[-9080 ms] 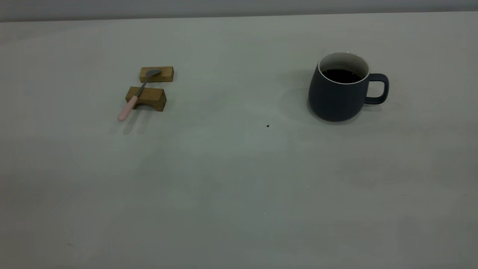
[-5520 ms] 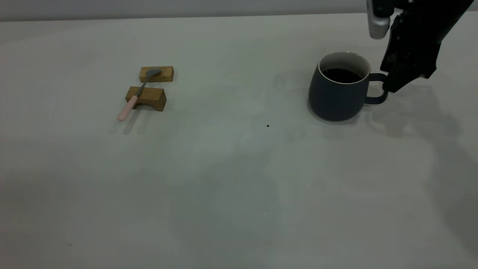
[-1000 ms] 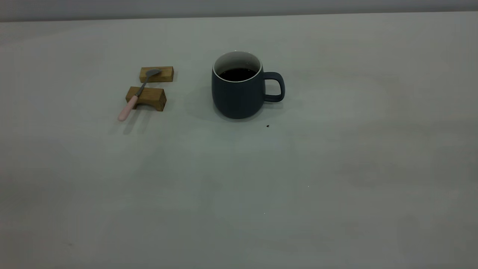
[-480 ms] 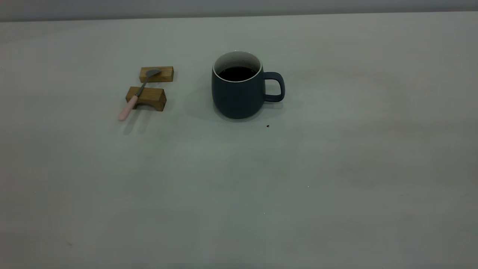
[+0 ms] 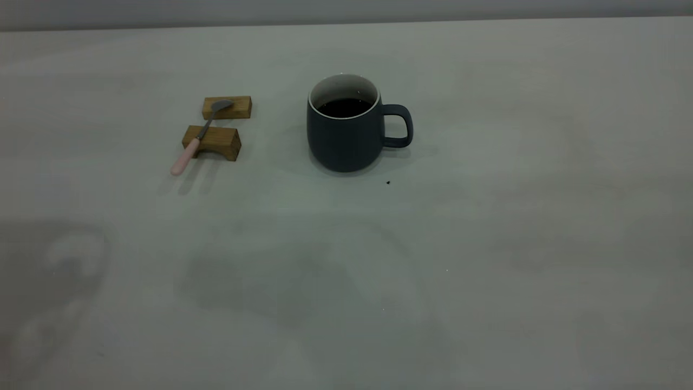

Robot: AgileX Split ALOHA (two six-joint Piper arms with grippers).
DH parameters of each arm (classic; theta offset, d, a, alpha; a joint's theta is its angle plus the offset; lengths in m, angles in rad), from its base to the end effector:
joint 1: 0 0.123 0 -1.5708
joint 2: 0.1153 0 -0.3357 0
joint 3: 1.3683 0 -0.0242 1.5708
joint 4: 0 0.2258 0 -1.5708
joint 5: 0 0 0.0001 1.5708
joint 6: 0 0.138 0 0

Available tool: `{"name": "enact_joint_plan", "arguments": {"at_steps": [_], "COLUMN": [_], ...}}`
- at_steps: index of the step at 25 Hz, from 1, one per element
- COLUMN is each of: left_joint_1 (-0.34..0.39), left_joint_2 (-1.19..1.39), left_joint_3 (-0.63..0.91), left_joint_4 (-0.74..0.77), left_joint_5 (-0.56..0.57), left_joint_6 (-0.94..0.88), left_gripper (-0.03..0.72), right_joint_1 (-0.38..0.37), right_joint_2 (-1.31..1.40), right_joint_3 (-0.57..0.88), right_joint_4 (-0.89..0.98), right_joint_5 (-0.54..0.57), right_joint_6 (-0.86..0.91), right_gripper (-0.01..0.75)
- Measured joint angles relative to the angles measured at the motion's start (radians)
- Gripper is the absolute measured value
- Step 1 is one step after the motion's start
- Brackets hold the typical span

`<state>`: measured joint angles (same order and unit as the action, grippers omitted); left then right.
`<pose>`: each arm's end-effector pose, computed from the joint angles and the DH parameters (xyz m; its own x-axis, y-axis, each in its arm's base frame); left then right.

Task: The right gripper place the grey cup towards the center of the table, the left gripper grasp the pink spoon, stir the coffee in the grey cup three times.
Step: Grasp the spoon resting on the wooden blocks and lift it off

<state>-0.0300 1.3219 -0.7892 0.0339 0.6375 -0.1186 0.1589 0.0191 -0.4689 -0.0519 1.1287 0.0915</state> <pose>0.2341 -0.0042 0.2583 -0.8810 -0.0648 -0.4686 -0.0601 0.9979 -0.0250 -0.0352 -0.0122 0.2274 -0.5573 -0.0193 -0.8301 -0.0812 0.9962 0.0314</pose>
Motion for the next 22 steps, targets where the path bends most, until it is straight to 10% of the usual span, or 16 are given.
{"name": "enact_joint_plan", "arguments": {"at_steps": [22], "left_joint_1": [-0.128], "left_joint_2": [0.852], "left_joint_3": [-0.501], "left_joint_4": [-0.041], "left_joint_5": [-0.096], "left_joint_6": [0.01], "left_gripper": [0.57], "right_joint_1": [0.0], "right_joint_2": [0.0], "right_joint_3": [0.0], "right_joint_4": [0.0], "right_joint_5": [0.0], "right_joint_6": [0.0], "right_gripper": [0.491]}}
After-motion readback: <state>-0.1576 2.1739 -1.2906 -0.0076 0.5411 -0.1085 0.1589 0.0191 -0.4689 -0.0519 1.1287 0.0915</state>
